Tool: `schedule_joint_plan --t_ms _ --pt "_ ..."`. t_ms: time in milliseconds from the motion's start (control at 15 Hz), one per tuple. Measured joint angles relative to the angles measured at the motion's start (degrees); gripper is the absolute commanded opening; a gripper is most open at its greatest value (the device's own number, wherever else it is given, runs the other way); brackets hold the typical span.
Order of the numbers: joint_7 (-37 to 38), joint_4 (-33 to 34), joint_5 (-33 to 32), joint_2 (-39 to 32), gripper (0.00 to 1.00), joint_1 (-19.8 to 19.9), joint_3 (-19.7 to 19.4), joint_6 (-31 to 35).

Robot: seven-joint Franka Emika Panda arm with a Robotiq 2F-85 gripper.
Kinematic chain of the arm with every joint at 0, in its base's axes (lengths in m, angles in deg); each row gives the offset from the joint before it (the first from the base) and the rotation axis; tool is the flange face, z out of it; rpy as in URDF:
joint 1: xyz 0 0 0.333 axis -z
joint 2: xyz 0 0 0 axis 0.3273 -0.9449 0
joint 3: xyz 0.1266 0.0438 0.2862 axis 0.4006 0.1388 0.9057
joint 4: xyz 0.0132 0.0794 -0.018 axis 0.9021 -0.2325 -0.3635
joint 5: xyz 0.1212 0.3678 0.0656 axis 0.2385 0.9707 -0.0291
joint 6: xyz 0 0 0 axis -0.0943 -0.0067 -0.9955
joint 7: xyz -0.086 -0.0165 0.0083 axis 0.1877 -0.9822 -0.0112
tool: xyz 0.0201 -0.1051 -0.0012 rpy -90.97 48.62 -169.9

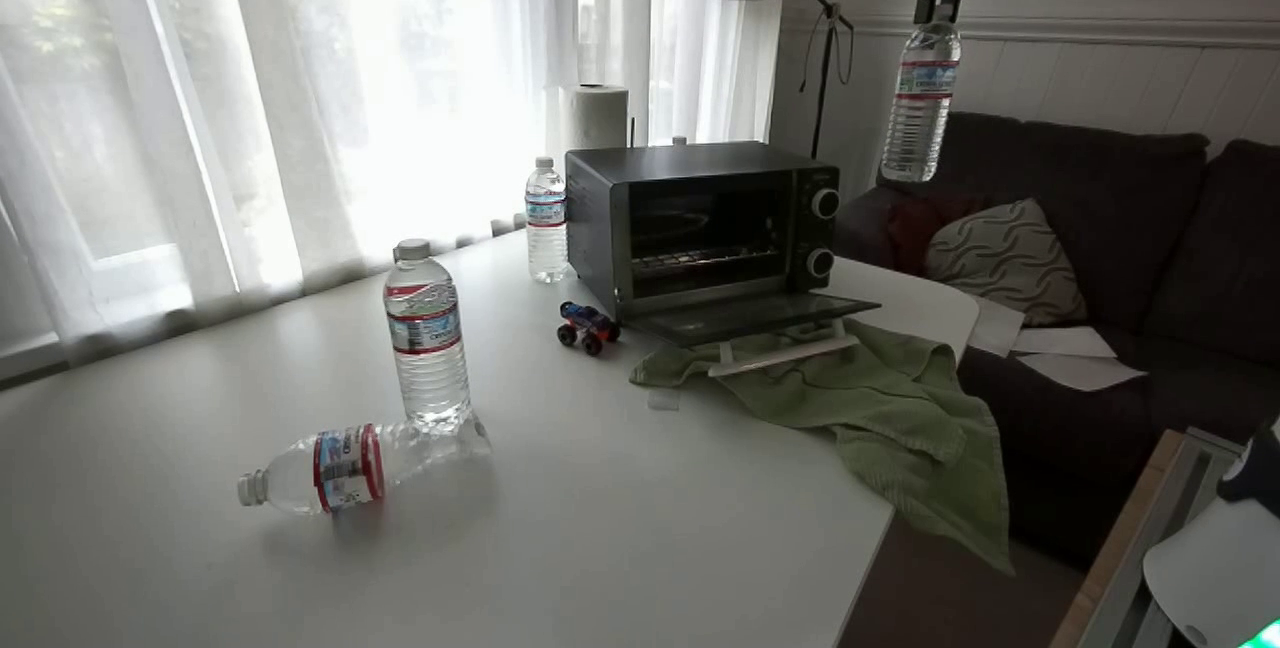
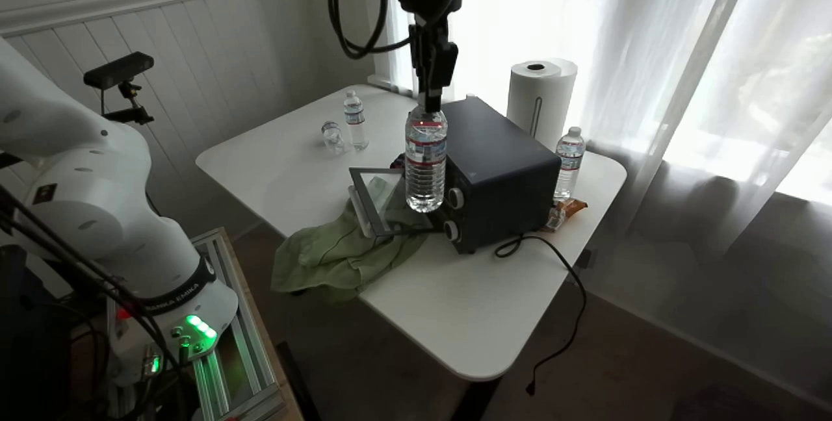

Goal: Move one bottle of water to the right side of the mini oven

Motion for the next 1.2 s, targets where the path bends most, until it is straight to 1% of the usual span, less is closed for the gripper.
schedule_joint_plan --t_ms 333,667,933,1200 --pt "0.27 0.09 1.77 -4.08 0.08 1.42 -2.68 1.3" --pt "0.35 0.08 4.51 -8.35 0.08 3.17 -5.01 5.65" --pt "0.32 0.07 6.1 -10.97 0.08 3.54 -5.39 9.73" --pt "0.15 0.07 8.11 -12.89 0.08 3.54 -5.37 12.41"
